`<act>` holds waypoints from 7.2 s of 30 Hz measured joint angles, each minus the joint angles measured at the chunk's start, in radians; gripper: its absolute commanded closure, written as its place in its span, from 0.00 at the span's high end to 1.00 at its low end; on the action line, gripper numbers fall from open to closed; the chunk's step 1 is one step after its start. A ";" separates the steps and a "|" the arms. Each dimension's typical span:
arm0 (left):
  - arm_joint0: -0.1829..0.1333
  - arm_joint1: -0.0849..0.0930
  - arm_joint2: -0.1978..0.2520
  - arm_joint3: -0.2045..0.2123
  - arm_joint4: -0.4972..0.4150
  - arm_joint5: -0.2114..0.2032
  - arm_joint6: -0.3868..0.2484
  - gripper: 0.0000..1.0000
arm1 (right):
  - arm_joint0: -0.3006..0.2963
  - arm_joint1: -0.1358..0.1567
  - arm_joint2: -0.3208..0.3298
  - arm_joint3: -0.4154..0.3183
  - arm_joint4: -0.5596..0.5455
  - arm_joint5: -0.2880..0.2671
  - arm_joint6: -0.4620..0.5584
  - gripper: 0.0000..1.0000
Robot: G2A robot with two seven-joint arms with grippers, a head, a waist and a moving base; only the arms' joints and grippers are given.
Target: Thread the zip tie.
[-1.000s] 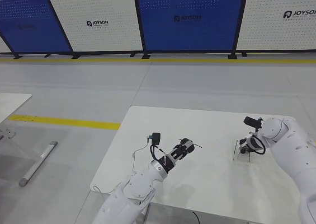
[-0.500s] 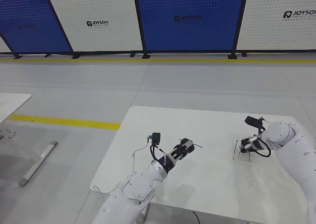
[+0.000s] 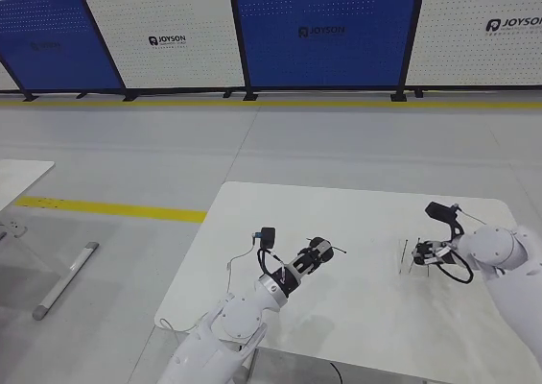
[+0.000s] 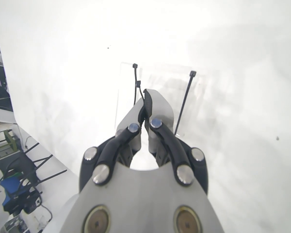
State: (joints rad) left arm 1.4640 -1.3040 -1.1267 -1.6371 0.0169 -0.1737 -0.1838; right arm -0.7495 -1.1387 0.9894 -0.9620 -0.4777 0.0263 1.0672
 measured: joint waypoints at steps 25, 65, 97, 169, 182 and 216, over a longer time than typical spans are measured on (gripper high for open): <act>0.000 0.000 0.000 0.000 0.000 0.000 0.000 0.00 | -0.303 0.069 0.235 -0.363 0.022 -0.051 -0.299 0.00; 0.000 0.000 0.000 0.000 0.000 0.000 0.000 0.00 | -0.600 0.067 0.315 -0.708 0.216 -0.204 -0.655 0.00; 0.000 0.000 0.000 0.000 0.000 0.000 0.000 0.00 | -0.617 0.024 0.167 -0.752 0.132 -0.131 -0.947 0.00; 0.010 0.002 -0.009 -0.021 0.089 -0.002 0.105 0.00 | -0.603 0.001 0.084 -0.731 0.103 -0.165 -0.949 0.00; 0.010 0.002 -0.009 -0.021 0.089 -0.002 0.105 0.00 | -0.617 -0.030 0.043 -0.693 0.200 -0.224 -1.100 0.00; 0.010 0.002 -0.009 -0.021 0.089 -0.002 0.105 0.00 | -0.644 -0.064 0.020 -0.655 0.148 -0.220 -1.223 0.00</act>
State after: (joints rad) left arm 1.4741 -1.3022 -1.1353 -1.6578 0.1062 -0.1759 -0.0784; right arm -1.3939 -1.2028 1.0092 -1.6166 -0.3300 -0.1939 -0.1554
